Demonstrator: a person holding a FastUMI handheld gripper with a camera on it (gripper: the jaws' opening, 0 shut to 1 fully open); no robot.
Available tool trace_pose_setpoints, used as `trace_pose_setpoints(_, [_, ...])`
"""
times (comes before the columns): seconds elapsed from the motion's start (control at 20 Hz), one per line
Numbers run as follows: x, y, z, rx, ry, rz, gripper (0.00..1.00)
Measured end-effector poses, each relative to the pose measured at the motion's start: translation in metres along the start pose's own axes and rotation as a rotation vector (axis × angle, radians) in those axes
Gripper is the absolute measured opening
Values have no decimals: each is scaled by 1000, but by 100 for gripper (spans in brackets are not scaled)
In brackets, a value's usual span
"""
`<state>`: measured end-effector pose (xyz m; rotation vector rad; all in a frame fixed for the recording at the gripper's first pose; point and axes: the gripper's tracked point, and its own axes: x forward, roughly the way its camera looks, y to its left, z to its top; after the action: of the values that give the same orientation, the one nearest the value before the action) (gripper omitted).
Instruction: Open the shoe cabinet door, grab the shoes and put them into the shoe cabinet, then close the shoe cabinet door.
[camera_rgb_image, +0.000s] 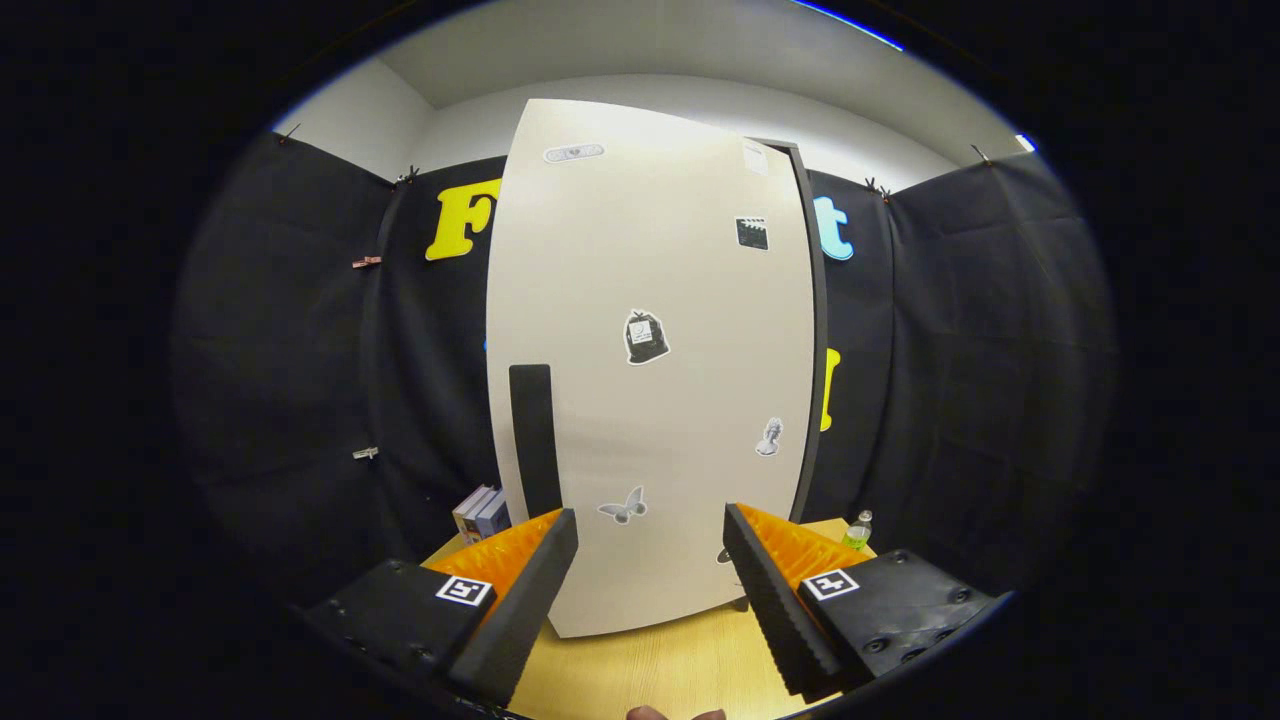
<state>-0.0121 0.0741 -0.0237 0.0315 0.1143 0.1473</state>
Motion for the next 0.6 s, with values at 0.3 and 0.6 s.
trace_pose_setpoints(0.3, [-3,-7,5,-13,-18,-24,97])
trace_pose_setpoints(0.6, [-10,-20,15,-35,-52,-53,97])
